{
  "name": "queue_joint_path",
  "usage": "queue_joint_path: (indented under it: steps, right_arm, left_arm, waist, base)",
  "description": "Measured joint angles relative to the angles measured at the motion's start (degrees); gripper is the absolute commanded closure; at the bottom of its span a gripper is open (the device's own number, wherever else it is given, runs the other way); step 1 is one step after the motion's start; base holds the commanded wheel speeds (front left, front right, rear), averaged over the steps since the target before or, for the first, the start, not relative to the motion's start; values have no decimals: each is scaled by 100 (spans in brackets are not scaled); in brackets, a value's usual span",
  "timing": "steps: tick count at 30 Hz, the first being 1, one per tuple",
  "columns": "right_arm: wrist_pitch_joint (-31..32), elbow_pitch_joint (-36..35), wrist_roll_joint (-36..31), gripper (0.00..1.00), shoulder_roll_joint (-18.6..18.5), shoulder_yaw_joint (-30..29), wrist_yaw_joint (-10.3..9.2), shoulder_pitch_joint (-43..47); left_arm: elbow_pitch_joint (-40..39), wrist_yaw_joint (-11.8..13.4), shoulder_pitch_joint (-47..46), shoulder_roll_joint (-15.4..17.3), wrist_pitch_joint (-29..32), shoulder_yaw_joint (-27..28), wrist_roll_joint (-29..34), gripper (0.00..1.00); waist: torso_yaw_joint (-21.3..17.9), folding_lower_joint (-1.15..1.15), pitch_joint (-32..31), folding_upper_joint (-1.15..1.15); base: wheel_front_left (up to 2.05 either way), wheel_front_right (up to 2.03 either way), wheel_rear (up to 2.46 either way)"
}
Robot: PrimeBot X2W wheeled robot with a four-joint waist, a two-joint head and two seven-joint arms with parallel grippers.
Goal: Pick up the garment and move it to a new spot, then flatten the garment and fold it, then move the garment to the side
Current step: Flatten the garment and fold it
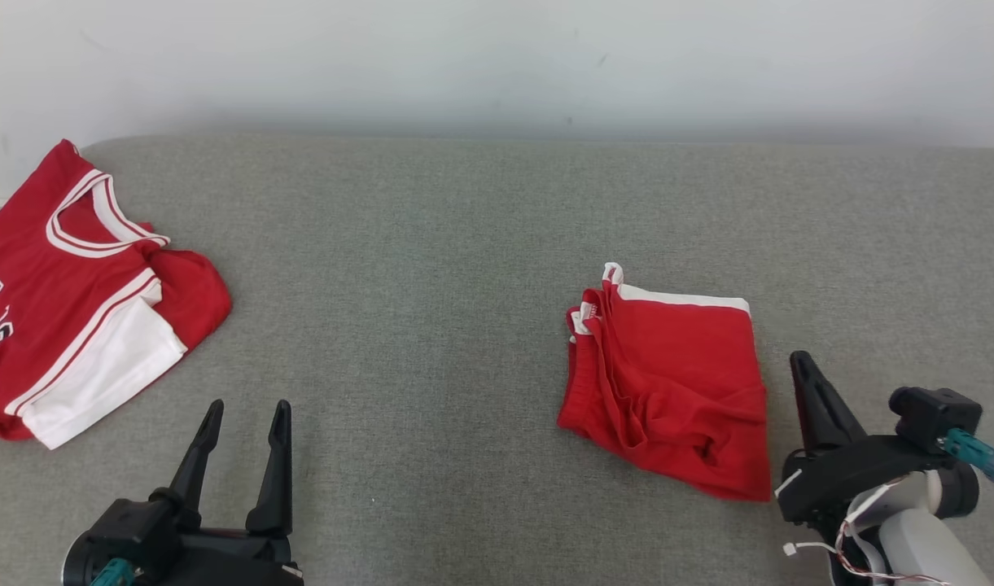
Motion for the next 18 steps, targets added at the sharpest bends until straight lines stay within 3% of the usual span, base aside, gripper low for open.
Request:
queue_joint_path:
  steps: [18]
  right_arm:
    - [-538,1669,-236,100,598,1159,0,-778]
  left_arm:
    - [36,0,-205,-33,0,-59,-22,0]
  waist:
    - [563,0,194,0]
  base:
    - [0,0,0]
